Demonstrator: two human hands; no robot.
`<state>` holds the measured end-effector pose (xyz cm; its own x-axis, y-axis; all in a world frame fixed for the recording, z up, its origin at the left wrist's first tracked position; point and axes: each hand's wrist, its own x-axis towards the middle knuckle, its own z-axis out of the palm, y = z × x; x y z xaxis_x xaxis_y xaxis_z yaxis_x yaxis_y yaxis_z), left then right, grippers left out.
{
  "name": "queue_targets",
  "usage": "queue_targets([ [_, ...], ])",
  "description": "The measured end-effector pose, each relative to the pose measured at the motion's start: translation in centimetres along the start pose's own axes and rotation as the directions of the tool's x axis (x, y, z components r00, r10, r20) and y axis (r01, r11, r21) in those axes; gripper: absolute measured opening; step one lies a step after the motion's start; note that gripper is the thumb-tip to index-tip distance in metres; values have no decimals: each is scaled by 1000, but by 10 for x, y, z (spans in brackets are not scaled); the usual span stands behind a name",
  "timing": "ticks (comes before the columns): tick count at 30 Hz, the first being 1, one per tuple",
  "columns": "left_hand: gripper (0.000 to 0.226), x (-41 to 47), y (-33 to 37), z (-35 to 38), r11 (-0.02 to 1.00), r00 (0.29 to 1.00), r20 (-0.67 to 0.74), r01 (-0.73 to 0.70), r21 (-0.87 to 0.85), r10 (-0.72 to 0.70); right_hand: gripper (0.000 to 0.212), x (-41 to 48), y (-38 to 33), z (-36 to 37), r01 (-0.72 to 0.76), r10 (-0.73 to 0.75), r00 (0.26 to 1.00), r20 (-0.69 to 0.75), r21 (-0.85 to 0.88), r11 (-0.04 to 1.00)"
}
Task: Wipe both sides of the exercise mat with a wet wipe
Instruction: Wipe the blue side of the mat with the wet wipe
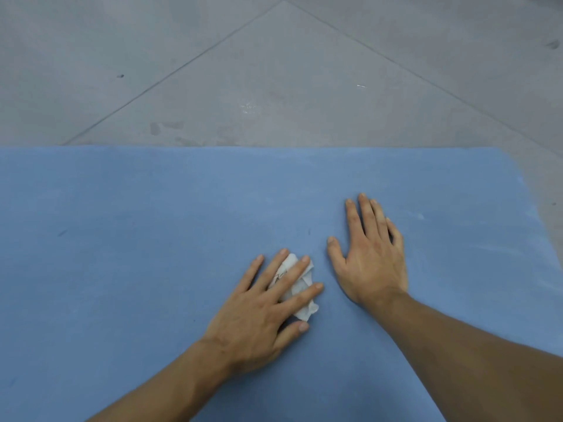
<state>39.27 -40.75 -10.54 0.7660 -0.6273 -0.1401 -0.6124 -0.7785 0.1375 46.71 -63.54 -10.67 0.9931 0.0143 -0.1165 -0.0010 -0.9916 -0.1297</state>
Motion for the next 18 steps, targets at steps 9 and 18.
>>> queue_targets([
  [9, 79, 9, -39, -2, 978, 973, -106, 199, -62, -205, 80, 1, 0, 1, 1, -1, 1000, 1, 0, 1000],
  [18, 84, 21, -92, -8, 823, 834, -95, 507, -255, -543, 80, 0, 0, 2, -2, 2, 1000, -4, 5, 1000],
])
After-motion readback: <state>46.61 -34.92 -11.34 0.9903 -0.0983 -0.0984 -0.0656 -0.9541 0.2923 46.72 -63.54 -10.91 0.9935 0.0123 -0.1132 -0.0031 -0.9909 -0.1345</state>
